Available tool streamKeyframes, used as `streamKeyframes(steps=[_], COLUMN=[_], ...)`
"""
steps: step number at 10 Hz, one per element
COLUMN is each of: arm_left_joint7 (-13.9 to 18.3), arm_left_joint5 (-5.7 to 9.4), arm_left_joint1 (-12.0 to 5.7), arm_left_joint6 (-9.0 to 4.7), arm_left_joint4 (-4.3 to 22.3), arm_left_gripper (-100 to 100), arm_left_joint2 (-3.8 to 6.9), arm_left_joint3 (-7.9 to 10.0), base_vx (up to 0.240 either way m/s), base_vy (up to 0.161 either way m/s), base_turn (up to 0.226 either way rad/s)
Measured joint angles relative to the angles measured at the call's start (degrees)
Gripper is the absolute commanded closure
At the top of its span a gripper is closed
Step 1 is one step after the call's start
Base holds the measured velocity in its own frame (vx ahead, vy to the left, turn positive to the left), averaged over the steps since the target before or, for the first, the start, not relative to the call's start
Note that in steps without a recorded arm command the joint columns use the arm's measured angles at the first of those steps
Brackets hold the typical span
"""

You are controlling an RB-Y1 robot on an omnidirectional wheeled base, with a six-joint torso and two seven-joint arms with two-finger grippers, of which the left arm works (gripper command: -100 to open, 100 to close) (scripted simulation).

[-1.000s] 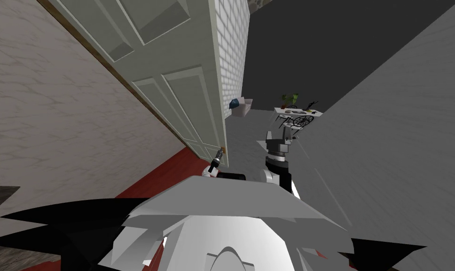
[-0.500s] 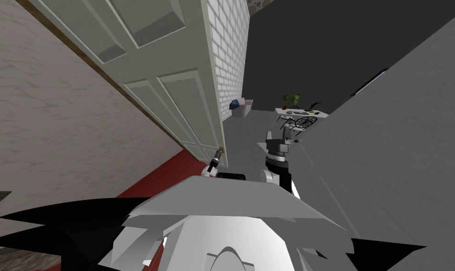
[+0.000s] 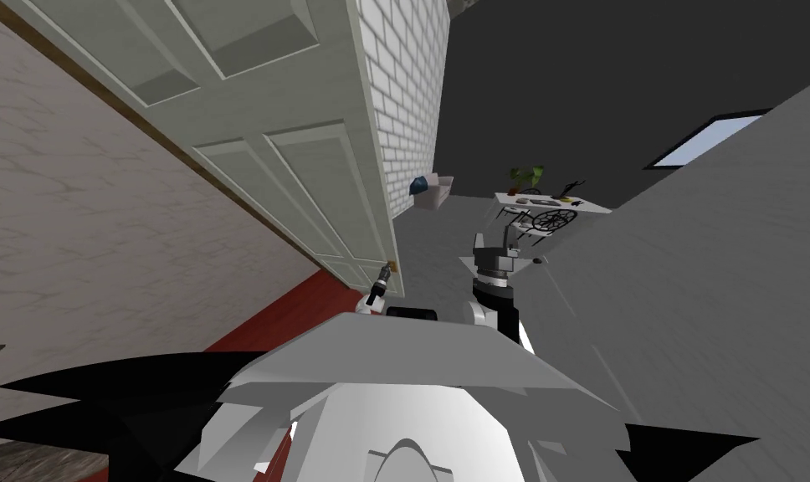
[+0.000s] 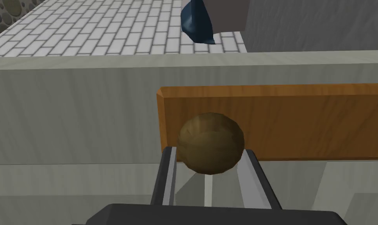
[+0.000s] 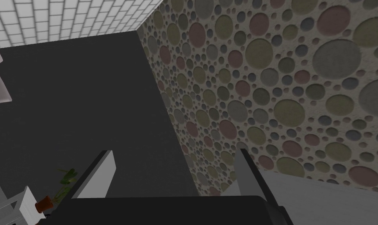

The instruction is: Push the door open

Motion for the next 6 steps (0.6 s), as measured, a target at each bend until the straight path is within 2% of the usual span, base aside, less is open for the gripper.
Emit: streamKeyframes(steps=[1,2,4,6], arm_left_joint7=[-0.16,-0.37,-0.25,-0.06], arm_left_joint5=[0.37,0.58,0.72,0.85], arm_left_joint1=[-0.25,0.93,1.08,1.12], arm_left_joint6=[-0.22,0.68,1.05,1.12], arm_left_joint4=[0.33,-2.00,-2.44,-2.53], arm_left_gripper=[100,-100,-100,-100], arm_left_joint2=[0.31,0.65,0.51,0.25], arm_left_joint3=[0.81,1.34,1.33,1.31], base_vx=[0.174,-0.061,-0.218,-0.236], base_vy=[-0.074,-0.062,-0.013,-0.056], base_turn=[0.071,0.090,0.016,0.058])
